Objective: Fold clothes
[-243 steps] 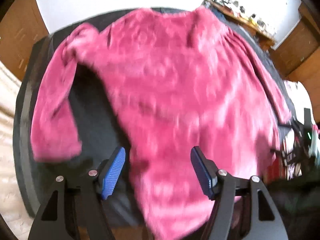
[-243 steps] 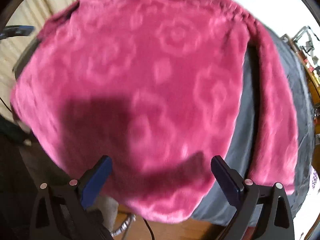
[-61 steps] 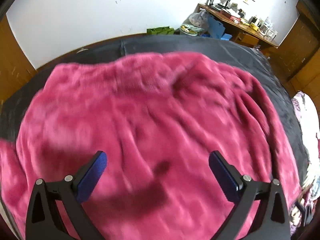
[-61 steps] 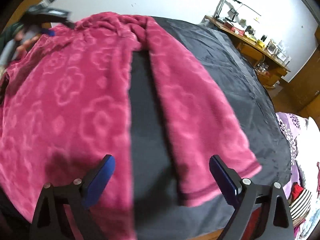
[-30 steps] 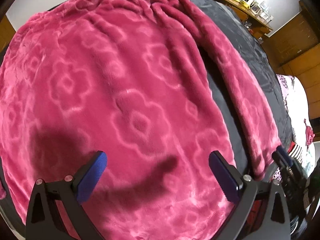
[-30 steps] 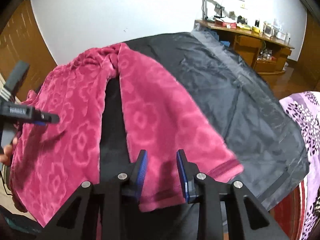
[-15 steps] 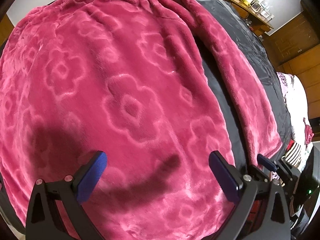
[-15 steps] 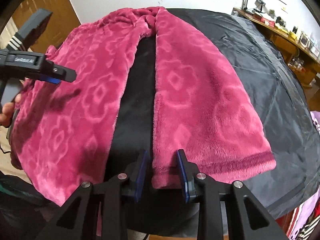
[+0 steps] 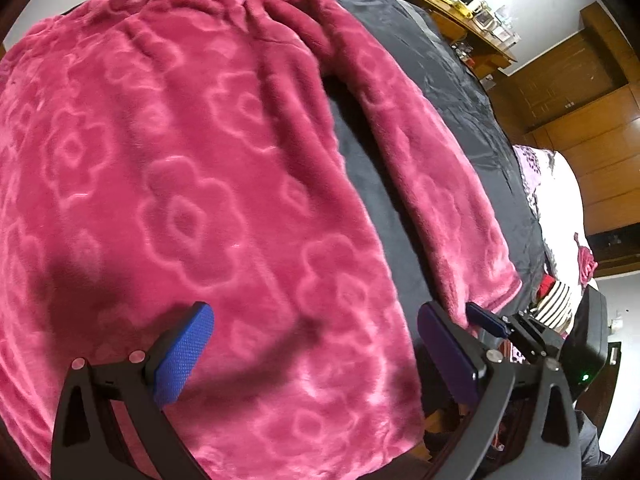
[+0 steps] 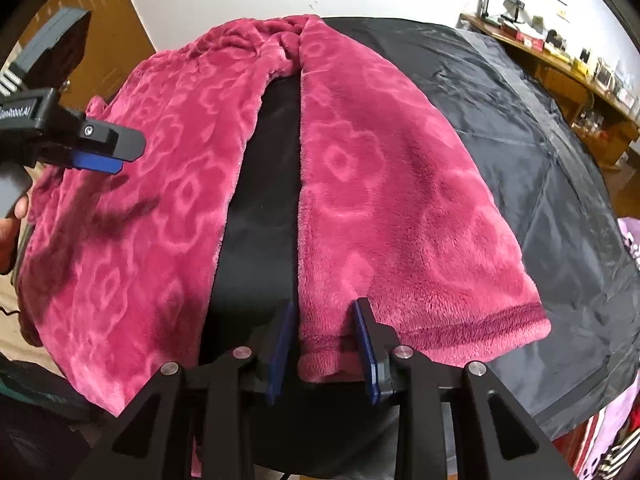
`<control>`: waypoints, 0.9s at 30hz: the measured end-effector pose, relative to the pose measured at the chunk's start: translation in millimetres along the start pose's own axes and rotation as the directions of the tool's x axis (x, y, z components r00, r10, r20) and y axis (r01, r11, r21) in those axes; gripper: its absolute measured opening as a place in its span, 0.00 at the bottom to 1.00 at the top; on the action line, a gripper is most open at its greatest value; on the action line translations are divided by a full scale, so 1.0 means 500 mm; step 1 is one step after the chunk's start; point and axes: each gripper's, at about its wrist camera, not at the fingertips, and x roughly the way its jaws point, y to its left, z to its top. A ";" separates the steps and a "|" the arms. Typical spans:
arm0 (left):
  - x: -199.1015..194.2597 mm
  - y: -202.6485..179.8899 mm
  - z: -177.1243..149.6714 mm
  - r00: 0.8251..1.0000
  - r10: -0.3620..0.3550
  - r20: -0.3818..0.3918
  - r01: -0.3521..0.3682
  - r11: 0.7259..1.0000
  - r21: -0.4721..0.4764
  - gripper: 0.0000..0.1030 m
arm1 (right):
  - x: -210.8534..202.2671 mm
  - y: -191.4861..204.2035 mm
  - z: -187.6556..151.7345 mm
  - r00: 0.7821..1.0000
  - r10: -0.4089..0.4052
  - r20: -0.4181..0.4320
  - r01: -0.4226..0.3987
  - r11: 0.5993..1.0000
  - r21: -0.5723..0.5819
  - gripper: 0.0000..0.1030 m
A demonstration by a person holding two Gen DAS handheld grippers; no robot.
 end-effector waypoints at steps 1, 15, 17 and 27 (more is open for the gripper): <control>0.004 -0.003 0.000 1.000 -0.008 -0.005 0.008 1.000 0.002 0.99 | -0.001 0.000 0.000 1.000 -0.006 0.002 0.006 1.000 0.000 0.24; 0.034 -0.104 -0.007 0.959 -0.268 -0.091 0.270 0.963 0.011 0.99 | -0.060 -0.053 0.008 0.997 0.036 0.068 -0.046 0.986 0.159 0.11; 0.064 -0.129 0.000 0.944 -0.306 -0.126 0.307 0.952 -0.010 0.99 | -0.062 -0.050 0.005 0.997 0.038 0.069 -0.049 0.985 0.163 0.11; 0.152 -0.169 0.008 0.880 -0.416 -0.230 0.391 0.908 -0.149 0.98 | -0.068 -0.049 -0.001 0.995 0.061 0.081 -0.075 0.981 0.176 0.11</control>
